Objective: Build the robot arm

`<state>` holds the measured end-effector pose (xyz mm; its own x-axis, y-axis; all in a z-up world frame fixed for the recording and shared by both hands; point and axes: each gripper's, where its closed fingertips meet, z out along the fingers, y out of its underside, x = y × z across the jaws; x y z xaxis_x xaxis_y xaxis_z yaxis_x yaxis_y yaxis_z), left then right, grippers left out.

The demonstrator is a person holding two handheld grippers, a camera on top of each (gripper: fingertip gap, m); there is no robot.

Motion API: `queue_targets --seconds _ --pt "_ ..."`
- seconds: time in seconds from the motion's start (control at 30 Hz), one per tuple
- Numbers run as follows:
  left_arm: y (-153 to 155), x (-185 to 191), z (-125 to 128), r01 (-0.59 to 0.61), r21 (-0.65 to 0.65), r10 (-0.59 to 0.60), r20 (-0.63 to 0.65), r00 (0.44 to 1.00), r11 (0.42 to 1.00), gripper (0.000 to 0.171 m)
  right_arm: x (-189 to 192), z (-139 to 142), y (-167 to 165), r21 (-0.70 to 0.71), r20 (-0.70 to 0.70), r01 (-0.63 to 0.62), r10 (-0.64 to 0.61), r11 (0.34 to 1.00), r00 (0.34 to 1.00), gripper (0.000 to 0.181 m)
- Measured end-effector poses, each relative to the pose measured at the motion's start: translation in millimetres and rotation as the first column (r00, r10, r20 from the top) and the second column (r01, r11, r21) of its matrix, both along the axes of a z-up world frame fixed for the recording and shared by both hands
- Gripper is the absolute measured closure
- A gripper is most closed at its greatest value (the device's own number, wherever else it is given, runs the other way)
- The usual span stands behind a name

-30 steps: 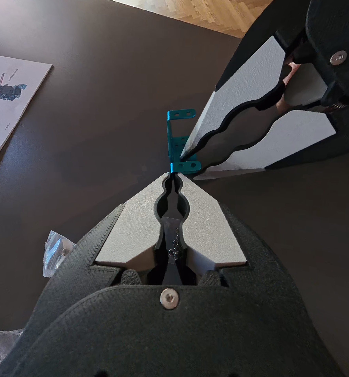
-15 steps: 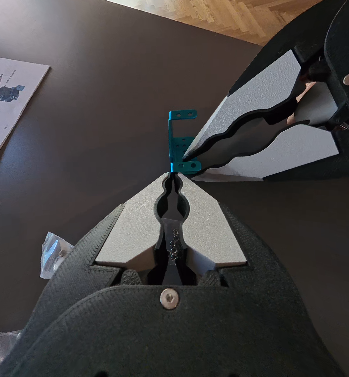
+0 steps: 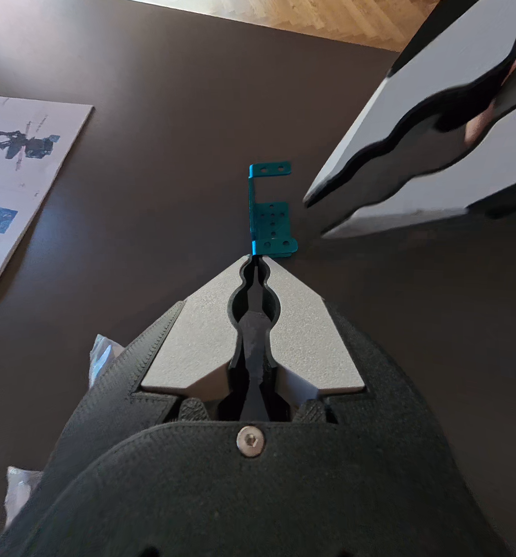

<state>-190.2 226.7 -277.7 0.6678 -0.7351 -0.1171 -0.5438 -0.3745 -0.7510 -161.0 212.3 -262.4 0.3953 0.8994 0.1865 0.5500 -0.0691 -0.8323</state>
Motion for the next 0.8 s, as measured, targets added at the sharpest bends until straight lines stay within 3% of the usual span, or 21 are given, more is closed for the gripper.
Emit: queue_targets --seconds 0.1,0.2,0.43,0.63,0.8 --pt "1 -6 1 0.009 0.036 -0.008 -0.045 0.999 0.999 0.171 18 10 11 0.025 -0.023 0.055 -0.055 0.998 0.998 0.166" --pt "1 -11 2 0.011 0.087 -0.002 -0.108 0.994 0.996 0.171 24 14 21 -0.065 -0.037 0.086 -0.088 0.994 0.995 0.16" --pt "1 -12 3 0.018 0.153 0.011 -0.19 0.982 0.988 0.171 -1 10 37 -0.188 0.032 0.099 -0.094 0.977 0.995 0.15" --pt "0 -13 3 0.034 0.192 0.014 -0.245 0.97 0.981 0.171 -12 -12 41 -0.269 0.164 0.116 -0.073 0.956 0.984 0.16" --pt "1 -16 4 0.075 0.272 0.032 -0.367 0.93 0.959 0.171 -19 -18 44 -0.294 0.238 0.134 -0.063 0.947 0.969 0.167"
